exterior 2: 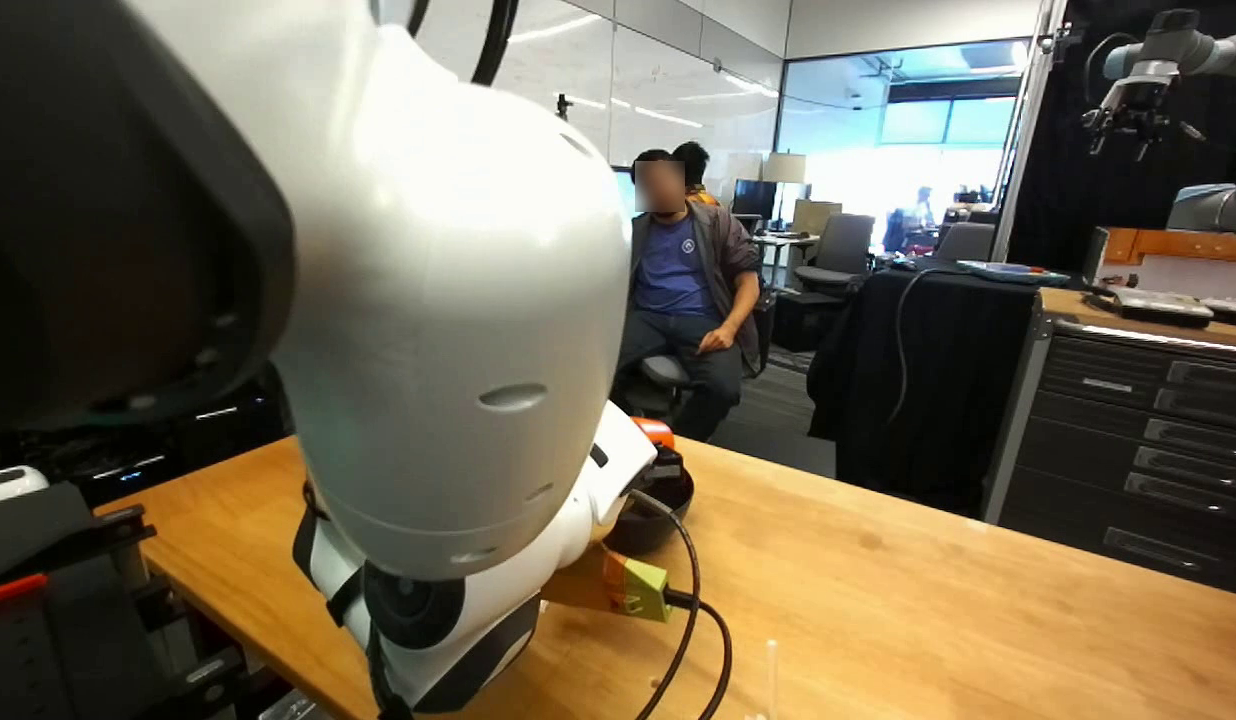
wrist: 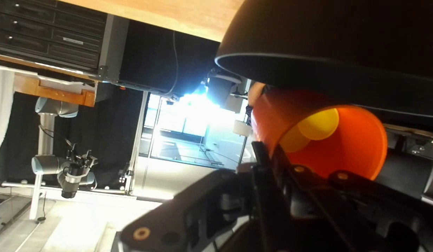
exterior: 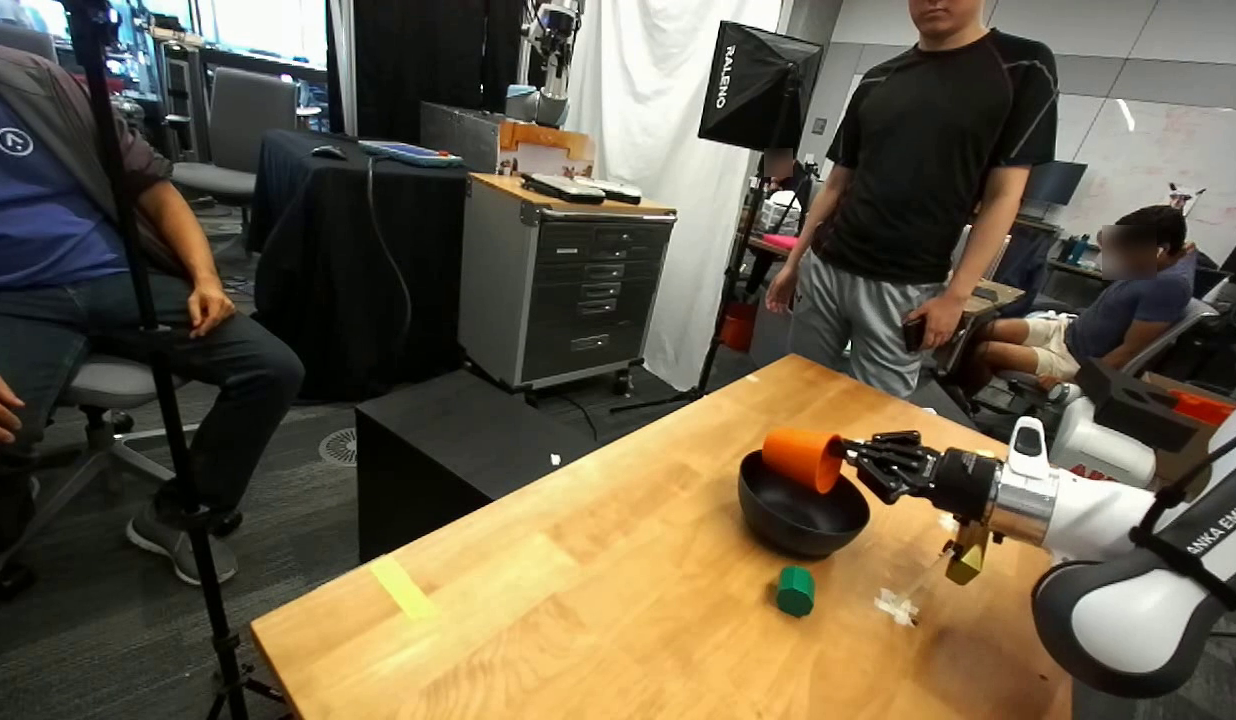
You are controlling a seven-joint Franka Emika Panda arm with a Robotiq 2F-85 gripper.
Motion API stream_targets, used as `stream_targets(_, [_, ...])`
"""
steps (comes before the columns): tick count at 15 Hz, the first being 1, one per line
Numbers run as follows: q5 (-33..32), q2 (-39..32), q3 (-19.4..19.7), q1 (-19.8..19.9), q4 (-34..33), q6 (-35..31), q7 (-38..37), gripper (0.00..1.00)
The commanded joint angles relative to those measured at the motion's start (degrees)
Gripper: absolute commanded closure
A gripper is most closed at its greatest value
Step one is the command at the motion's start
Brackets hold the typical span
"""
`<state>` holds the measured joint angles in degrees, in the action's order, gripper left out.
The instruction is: Pour the contents of the orange cup into the black bowl
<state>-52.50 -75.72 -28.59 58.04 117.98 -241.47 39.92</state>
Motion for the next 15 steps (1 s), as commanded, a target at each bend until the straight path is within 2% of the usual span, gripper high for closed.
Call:
stream_targets(1, [-5.8,-5.7,-3.5,2.5,-4.8,-2.0,2.3,0.94])
stream_targets(11, [-18.1,-13.0,-5.4,3.1,-15.3,-1.9,0.5,0.94])
stream_targets(12, [-18.1,-9.6,-5.5,3.4,-13.4,-1.9,-0.6,0.94])
stream_targets(13, [-19.4,-9.8,-6.8,5.1,-13.4,-0.5,-0.2,0.94])
stream_targets(15, [-20.8,-9.4,-7.4,5.5,-14.2,-1.2,-0.7,0.94])
